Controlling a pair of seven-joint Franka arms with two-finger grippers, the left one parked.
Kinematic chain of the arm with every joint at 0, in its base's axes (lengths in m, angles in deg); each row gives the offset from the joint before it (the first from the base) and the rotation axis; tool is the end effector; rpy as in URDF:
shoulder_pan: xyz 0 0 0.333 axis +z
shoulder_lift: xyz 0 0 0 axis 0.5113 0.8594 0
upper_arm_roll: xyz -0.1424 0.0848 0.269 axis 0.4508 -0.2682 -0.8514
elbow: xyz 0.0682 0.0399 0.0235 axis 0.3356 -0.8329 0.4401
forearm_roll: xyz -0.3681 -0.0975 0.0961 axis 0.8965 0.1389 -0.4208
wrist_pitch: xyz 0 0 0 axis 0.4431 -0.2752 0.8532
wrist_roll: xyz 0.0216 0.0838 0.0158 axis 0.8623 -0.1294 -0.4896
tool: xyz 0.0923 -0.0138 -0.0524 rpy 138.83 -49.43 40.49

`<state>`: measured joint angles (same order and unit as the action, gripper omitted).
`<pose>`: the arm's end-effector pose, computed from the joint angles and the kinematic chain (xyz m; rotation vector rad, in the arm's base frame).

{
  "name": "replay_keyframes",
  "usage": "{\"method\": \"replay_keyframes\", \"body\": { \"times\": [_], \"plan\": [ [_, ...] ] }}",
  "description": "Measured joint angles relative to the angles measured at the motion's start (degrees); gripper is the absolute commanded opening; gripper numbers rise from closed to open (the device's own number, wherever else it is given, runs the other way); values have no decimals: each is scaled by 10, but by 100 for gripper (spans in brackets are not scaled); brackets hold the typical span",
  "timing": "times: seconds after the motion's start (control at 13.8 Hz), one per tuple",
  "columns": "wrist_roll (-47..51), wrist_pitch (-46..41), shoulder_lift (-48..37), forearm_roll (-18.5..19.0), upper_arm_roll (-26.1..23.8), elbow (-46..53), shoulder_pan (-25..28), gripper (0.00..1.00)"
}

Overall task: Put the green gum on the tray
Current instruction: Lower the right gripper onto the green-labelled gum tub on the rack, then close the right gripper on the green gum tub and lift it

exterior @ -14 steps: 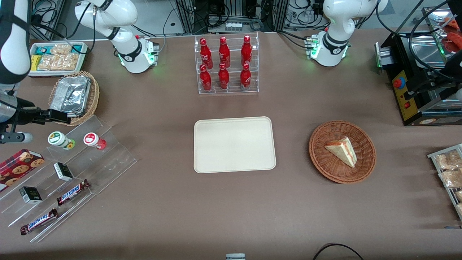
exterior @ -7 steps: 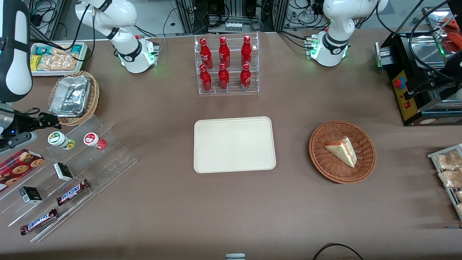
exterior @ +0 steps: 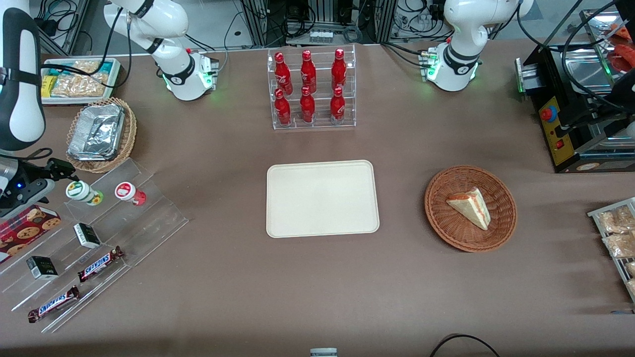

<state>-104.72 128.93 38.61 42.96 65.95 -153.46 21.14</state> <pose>0.5501 -0.1839 0.4243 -2.9617 -1.0289 0.1316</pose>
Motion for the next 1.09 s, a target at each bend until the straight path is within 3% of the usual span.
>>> {"method": "replay_keyframes", "body": {
  "times": [0.58,0.65,0.8,0.87,1.09],
  "plan": [
    [0,75,-1,-21,0,-67,-5,98],
    [0,82,-1,-22,0,-74,-5,77],
    [0,96,-2,-23,0,-86,-5,20],
    [0,99,-2,-23,0,-89,-5,3],
    [-1,100,-4,-23,0,-89,-5,0]
  ]
}}
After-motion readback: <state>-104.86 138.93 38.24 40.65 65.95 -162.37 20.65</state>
